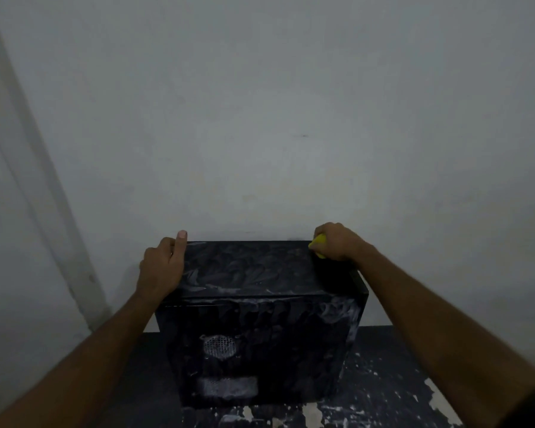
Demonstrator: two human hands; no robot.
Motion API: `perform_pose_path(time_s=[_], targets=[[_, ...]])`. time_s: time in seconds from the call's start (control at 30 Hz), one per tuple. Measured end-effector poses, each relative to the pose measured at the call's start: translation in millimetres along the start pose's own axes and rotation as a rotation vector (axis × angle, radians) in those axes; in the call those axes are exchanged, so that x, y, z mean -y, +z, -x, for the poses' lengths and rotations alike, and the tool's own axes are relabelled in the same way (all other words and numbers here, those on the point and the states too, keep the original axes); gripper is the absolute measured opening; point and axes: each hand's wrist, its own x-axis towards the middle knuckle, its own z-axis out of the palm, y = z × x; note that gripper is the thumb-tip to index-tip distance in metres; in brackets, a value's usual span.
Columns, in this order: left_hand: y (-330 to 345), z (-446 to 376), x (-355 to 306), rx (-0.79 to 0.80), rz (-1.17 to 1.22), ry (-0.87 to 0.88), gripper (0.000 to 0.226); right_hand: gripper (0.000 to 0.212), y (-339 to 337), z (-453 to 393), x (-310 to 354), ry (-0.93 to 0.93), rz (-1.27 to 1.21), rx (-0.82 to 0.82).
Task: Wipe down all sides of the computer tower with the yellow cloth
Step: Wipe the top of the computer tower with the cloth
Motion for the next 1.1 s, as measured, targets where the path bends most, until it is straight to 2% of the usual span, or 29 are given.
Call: perform_pose_path(time_s=[0.07, 0.13, 0.27, 0.33, 0.4, 0.5, 0.6, 0.67, 0.73, 0.83, 0.97, 1.03, 1.1], targets=[[1, 0, -1, 0.010, 0.015, -0.012, 0.068, 0.013, -6, 3, -2, -0.050, -0.080, 0.098], [1, -2, 1, 0.004, 0.031, -0.015, 0.068, 0.013, -12, -2, -7, -0.015, -0.070, 0.120], [2, -3, 6, -0.007, 0.018, 0.012, 0.075, 0.032, -3, -17, 1, 0.050, 0.101, -0.036], [2, -4, 6, -0.013, 0.035, 0.017, 0.077, 0.026, 1, -18, 9, -0.013, 0.061, -0.016], [3, -5, 8, -0.018, 0.039, 0.025, 0.078, 0.016, -2, -15, 10, -0.065, -0.042, 0.080], [3, -5, 10, -0.016, 0.020, 0.018, 0.078, 0.014, -13, -16, 3, -0.041, -0.089, 0.148], [4, -5, 9, -0.019, 0.002, 0.029, 0.079, 0.030, -5, -25, 8, 0.032, 0.061, 0.018], [3, -4, 8, -0.018, -0.008, 0.024, 0.080, 0.027, 5, -28, 18, 0.003, 0.077, -0.030], [2, -4, 9, -0.009, -0.010, 0.021, 0.080, 0.019, 9, -27, 20, -0.044, 0.006, 0.030], [2, -3, 7, -0.008, 0.008, 0.016, 0.077, 0.019, 0, -22, 13, -0.038, -0.080, 0.153], [3, -1, 2, -0.010, -0.013, 0.014, 0.072, 0.029, 3, -26, 12, 0.007, 0.074, -0.004], [1, -1, 2, -0.014, -0.014, 0.019, 0.072, 0.022, 10, -24, 20, -0.029, 0.037, -0.014], [1, 0, 2, -0.012, -0.015, 0.018, 0.071, 0.012, 8, -16, 22, -0.092, -0.090, 0.077]])
